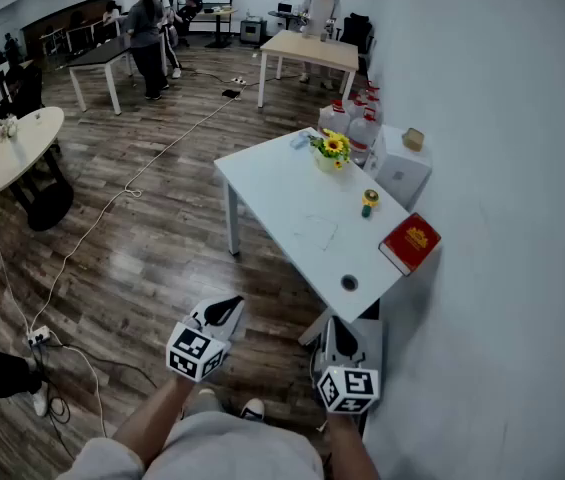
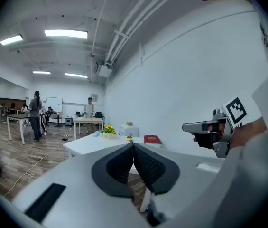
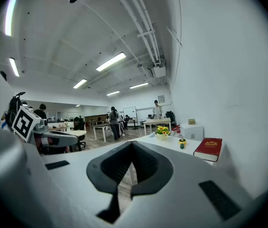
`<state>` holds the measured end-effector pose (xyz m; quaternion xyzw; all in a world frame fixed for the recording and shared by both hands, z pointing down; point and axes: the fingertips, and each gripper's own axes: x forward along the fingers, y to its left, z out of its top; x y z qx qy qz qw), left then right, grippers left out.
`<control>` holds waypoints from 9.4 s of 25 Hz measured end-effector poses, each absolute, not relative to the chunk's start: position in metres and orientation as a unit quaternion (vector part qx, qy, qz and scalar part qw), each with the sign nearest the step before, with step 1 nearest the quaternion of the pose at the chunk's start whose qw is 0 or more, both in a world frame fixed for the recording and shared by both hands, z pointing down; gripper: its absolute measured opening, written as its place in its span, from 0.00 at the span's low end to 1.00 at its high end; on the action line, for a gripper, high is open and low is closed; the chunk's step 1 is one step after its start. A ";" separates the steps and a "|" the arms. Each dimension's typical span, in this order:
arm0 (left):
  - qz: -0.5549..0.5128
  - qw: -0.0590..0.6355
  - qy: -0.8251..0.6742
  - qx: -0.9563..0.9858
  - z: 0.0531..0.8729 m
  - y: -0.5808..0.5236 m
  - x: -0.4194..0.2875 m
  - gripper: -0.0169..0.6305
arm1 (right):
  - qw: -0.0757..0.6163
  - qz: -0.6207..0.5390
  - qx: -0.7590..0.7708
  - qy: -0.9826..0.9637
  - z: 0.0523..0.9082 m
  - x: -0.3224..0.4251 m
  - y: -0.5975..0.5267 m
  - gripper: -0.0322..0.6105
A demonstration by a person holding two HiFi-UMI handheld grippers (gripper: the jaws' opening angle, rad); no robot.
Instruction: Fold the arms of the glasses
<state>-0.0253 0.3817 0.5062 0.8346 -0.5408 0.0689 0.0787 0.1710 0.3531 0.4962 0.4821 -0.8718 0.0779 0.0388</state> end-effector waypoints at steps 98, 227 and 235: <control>0.124 0.181 -0.376 0.900 0.603 -0.247 -0.019 0.38 | 0.097 0.310 0.531 -0.782 0.672 0.156 -0.188 0.40; -0.039 0.612 -0.150 0.775 0.649 -0.143 0.036 0.05 | 0.030 0.597 0.283 -0.750 0.651 0.052 -0.126 0.07; -0.055 0.608 -0.129 0.782 0.645 -0.142 0.040 0.06 | 0.025 0.599 0.277 -0.751 0.652 0.054 -0.127 0.07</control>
